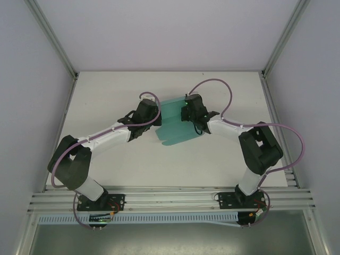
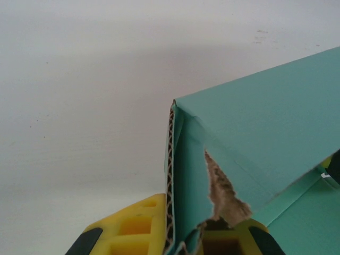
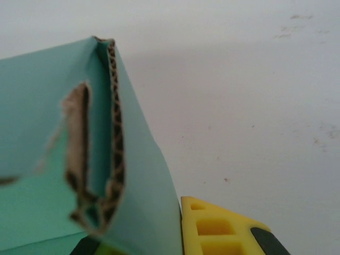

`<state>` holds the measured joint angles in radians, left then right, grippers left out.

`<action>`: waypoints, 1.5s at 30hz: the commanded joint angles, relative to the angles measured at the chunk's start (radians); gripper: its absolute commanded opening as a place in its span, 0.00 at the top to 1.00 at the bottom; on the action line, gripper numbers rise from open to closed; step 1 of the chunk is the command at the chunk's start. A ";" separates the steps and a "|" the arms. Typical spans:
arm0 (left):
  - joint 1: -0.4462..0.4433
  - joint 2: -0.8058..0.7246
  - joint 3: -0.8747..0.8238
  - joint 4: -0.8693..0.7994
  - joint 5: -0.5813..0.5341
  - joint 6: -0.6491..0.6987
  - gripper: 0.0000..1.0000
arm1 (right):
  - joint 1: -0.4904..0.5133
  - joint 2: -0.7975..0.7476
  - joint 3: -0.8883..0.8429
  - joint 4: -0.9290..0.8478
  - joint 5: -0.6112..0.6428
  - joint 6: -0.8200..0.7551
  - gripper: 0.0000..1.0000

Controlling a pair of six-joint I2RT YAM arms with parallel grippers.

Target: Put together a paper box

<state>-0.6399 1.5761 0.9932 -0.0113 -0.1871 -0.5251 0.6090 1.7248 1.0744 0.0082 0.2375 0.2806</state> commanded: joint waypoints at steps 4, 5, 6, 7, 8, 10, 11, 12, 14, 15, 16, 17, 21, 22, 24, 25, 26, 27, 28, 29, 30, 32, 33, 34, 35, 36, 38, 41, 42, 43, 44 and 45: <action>0.027 -0.050 0.012 -0.029 -0.109 -0.045 1.00 | -0.051 0.084 0.081 -0.308 0.529 -0.020 1.00; 0.026 -0.054 0.013 -0.036 -0.115 -0.046 1.00 | -0.052 0.094 0.094 -0.340 0.576 -0.020 1.00; 0.026 -0.057 0.015 -0.044 -0.122 -0.046 1.00 | -0.052 0.108 0.114 -0.383 0.629 -0.020 1.00; 0.026 -0.059 0.014 -0.052 -0.129 -0.051 1.00 | -0.052 0.125 0.131 -0.423 0.680 -0.013 1.00; 0.026 -0.062 0.013 -0.056 -0.135 -0.053 1.00 | -0.053 0.143 0.153 -0.466 0.735 0.004 0.99; 0.026 -0.066 0.015 -0.067 -0.144 -0.059 1.00 | -0.062 0.176 0.195 -0.567 0.815 0.056 0.97; 0.026 -0.065 0.015 -0.074 -0.149 -0.062 1.00 | -0.066 0.187 0.210 -0.609 0.842 0.095 0.96; 0.026 -0.062 0.020 -0.088 -0.158 -0.067 1.00 | -0.074 0.194 0.219 -0.636 0.861 0.123 0.95; 0.026 -0.056 0.027 -0.108 -0.171 -0.071 1.00 | -0.078 0.200 0.229 -0.681 0.901 0.188 0.94; 0.026 -0.053 0.031 -0.117 -0.176 -0.075 1.00 | -0.078 0.201 0.232 -0.690 0.920 0.205 0.93; 0.026 -0.049 0.034 -0.122 -0.179 -0.074 1.00 | -0.078 0.203 0.241 -0.709 0.941 0.228 0.93; 0.026 -0.046 0.036 -0.125 -0.180 -0.075 1.00 | -0.077 0.209 0.251 -0.732 0.958 0.248 0.93; 0.026 -0.030 0.044 -0.128 -0.173 -0.077 1.00 | -0.071 0.213 0.283 -0.749 0.983 0.281 0.93; 0.026 -0.023 0.047 -0.131 -0.172 -0.078 1.00 | -0.068 0.205 0.280 -0.715 0.963 0.266 0.93; 0.026 -0.010 0.055 -0.136 -0.166 -0.080 1.00 | -0.059 0.157 0.220 -0.502 0.842 0.138 0.90; 0.026 -0.004 0.058 -0.133 -0.161 -0.079 1.00 | -0.053 0.122 0.174 -0.379 0.750 0.073 0.88; 0.026 0.000 0.058 -0.132 -0.158 -0.078 1.00 | -0.051 0.086 0.129 -0.272 0.644 0.036 0.82; 0.026 0.004 0.058 -0.129 -0.154 -0.075 1.00 | -0.051 0.047 0.083 -0.174 0.519 0.025 0.77; 0.026 0.004 0.058 -0.123 -0.149 -0.073 1.00 | -0.054 0.018 0.048 -0.093 0.403 0.009 0.73; 0.025 0.008 0.058 -0.117 -0.147 -0.070 1.00 | -0.057 -0.010 0.014 -0.015 0.293 0.000 0.67; 0.025 0.009 0.058 -0.112 -0.142 -0.067 1.00 | -0.060 -0.029 -0.008 0.040 0.206 -0.009 0.66; 0.026 0.010 0.058 -0.100 -0.135 -0.059 1.00 | -0.060 -0.061 -0.037 0.134 0.047 -0.054 0.48; 0.026 0.010 0.057 -0.097 -0.132 -0.058 1.00 | -0.060 -0.072 -0.045 0.161 -0.026 -0.069 0.41; 0.026 0.012 0.057 -0.093 -0.129 -0.055 1.00 | -0.060 -0.084 -0.050 0.176 -0.095 -0.088 0.34; 0.026 0.015 0.057 -0.091 -0.128 -0.053 1.00 | -0.058 -0.096 -0.053 0.187 -0.145 -0.095 0.30; 0.025 0.017 0.057 -0.090 -0.127 -0.052 1.00 | -0.061 -0.108 -0.057 0.195 -0.209 -0.103 0.26; 0.026 0.021 0.058 -0.084 -0.124 -0.047 1.00 | -0.062 -0.137 -0.066 0.202 -0.312 -0.112 0.17; 0.025 0.023 0.056 -0.076 -0.119 -0.044 1.00 | -0.068 -0.182 -0.084 0.213 -0.403 -0.098 0.05; 0.026 0.023 0.055 -0.072 -0.117 -0.042 1.00 | -0.070 -0.196 -0.091 0.212 -0.421 -0.096 0.04; 0.026 0.022 0.056 -0.071 -0.117 -0.041 1.00 | -0.073 -0.208 -0.097 0.214 -0.440 -0.098 0.01; 0.025 0.019 0.055 -0.069 -0.115 -0.038 1.00 | -0.075 -0.223 -0.105 0.213 -0.435 -0.092 0.01; 0.026 0.019 0.054 -0.065 -0.115 -0.034 1.00 | -0.077 -0.237 -0.113 0.210 -0.429 -0.090 0.01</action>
<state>-0.6151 1.6093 1.0454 -0.0731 -0.2829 -0.5663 0.5434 1.5391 0.9855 0.1753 -0.1055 0.1913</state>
